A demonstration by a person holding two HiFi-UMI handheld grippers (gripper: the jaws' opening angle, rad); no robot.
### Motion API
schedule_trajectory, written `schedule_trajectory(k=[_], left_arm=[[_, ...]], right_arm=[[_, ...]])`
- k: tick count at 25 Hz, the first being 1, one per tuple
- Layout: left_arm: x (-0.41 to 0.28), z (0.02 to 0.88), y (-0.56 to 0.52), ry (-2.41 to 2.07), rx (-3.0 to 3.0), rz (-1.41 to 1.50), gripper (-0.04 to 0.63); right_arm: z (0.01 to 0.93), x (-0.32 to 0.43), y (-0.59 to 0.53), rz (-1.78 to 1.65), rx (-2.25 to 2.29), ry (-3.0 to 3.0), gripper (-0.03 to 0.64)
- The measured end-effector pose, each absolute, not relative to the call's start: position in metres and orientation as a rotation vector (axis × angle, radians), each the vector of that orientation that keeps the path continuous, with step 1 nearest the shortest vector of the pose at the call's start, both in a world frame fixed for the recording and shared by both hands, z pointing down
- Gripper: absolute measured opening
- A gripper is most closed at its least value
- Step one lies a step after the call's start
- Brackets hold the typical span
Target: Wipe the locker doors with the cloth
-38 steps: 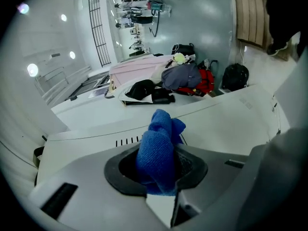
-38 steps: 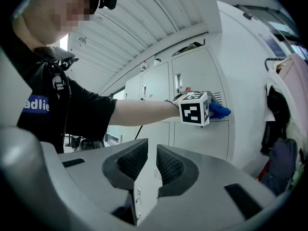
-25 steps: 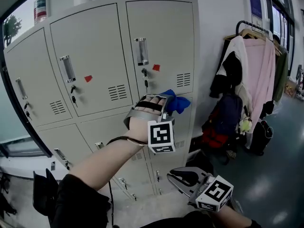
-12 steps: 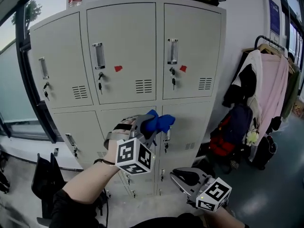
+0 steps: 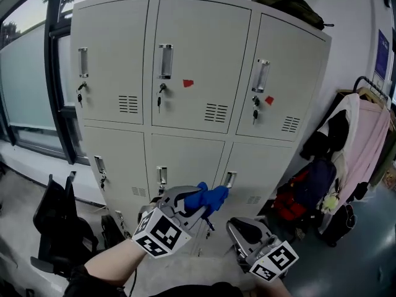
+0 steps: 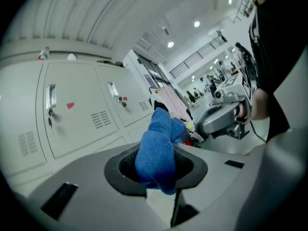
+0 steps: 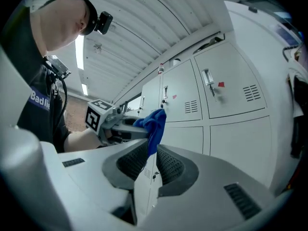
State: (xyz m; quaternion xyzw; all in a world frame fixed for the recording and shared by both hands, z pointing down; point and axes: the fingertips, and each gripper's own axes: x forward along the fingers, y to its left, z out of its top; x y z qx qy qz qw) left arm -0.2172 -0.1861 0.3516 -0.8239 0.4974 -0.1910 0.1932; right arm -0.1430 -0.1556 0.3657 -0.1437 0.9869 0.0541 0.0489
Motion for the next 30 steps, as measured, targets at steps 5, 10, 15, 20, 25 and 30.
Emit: schedule_trajectory(k=[5,10,15,20,25,30], left_arm=[[-0.231,0.394,-0.167,1.49,-2.555,-0.341,0.112],[-0.236,0.412,-0.159,1.526,-2.693,-0.223,0.112],[-0.225,0.402,-0.148,1.481,-2.715,-0.134,0.112],[-0.218,0.399,-0.137,1.442,-2.723,-0.102,0.112],[-0.222,0.402,-0.132,1.453,-2.72,-0.094,0.112],[-0.225,0.403,-0.128,1.461,-2.715,-0.078,0.112]], right_arm=[[0.369,-0.16,-0.15,0.206,-0.4,2.999,0.051],[0.376,-0.175,-0.149,0.223,-0.376,2.992,0.052],[0.378,-0.184,-0.152,0.24,-0.395,2.961,0.051],[0.382,-0.189,-0.149,0.239,-0.392,2.967,0.052],[0.387,-0.193,-0.147,0.22,-0.383,2.978,0.052],[0.389,-0.195,-0.144,0.212,-0.376,2.986,0.052]])
